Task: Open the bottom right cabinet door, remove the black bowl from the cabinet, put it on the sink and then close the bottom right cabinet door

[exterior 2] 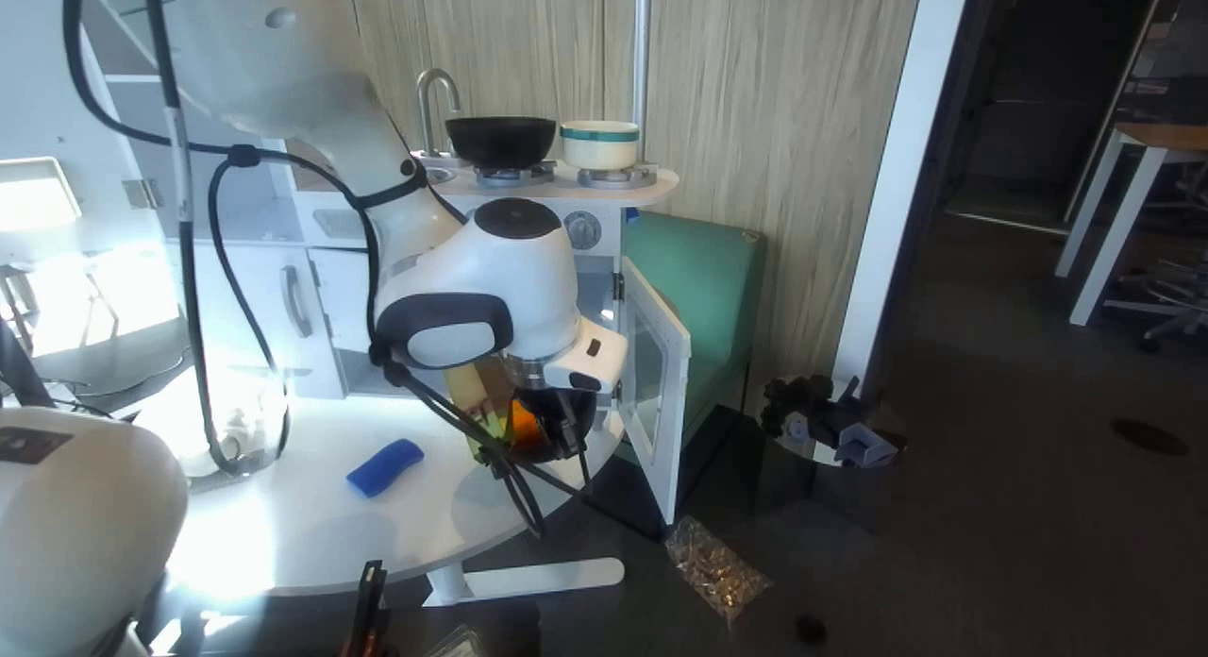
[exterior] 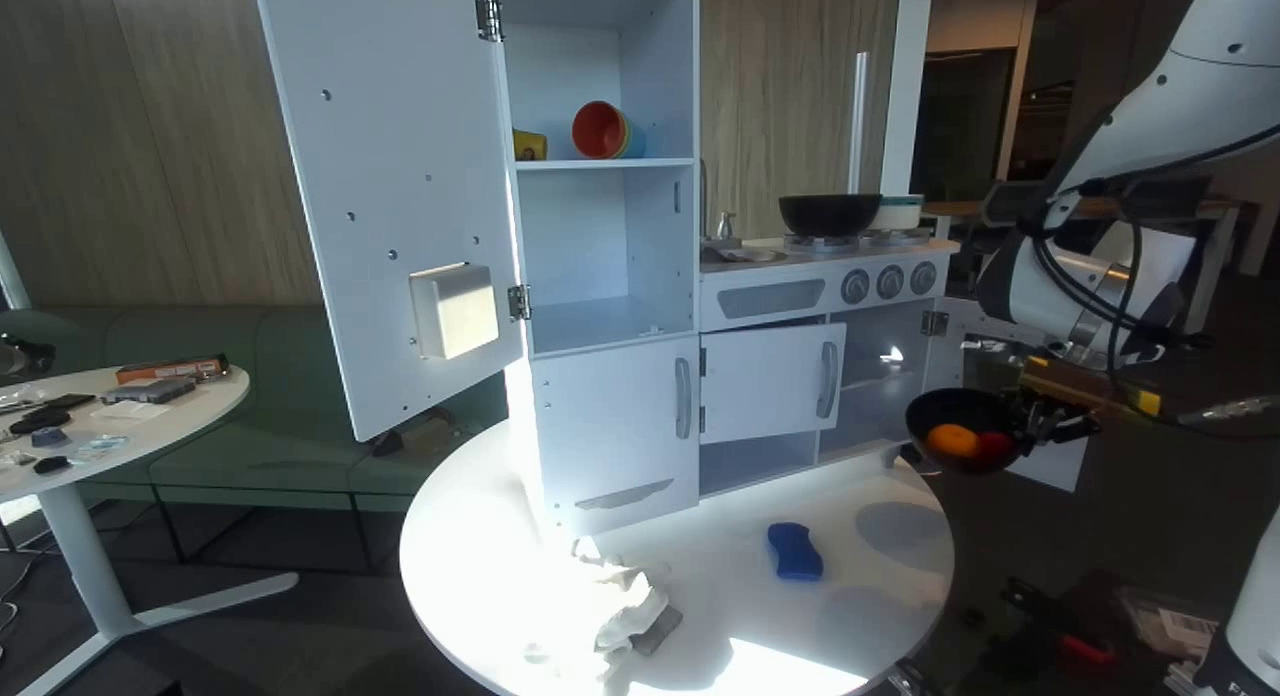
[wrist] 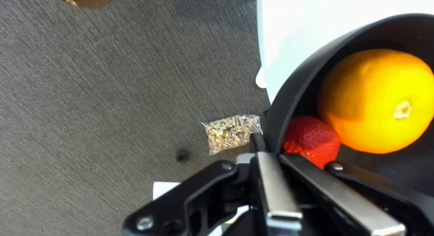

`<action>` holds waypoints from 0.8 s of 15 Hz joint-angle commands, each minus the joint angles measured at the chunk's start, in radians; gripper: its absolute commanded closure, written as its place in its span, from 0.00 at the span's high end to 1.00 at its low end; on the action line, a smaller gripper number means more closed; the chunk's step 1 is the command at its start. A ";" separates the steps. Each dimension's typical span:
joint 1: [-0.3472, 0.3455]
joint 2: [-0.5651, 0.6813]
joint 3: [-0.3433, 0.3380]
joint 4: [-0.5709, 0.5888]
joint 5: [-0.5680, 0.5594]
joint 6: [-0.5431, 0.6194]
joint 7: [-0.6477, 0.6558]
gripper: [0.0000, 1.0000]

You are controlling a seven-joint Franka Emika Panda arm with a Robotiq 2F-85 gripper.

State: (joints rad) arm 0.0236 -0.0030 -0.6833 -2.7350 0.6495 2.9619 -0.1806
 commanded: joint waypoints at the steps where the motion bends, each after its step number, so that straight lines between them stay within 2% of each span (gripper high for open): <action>1: -0.020 -0.137 0.006 -0.023 -0.051 0.045 -0.019 0.01; 4: -0.054 -0.201 0.040 -0.011 -0.043 0.052 -0.052 0.01; 6: -0.092 -0.277 0.075 -0.054 -0.076 0.078 -0.030 0.01; 7: -0.111 -0.261 0.093 -0.007 -0.049 0.047 -0.058 0.01; 8: -0.141 -0.274 0.121 -0.008 -0.061 0.037 -0.047 0.01; 12: -0.345 -0.288 0.301 -0.008 -0.185 -0.004 0.057 0.01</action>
State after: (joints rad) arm -0.1732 -0.2536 -0.5096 -2.7434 0.5520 2.9987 -0.1935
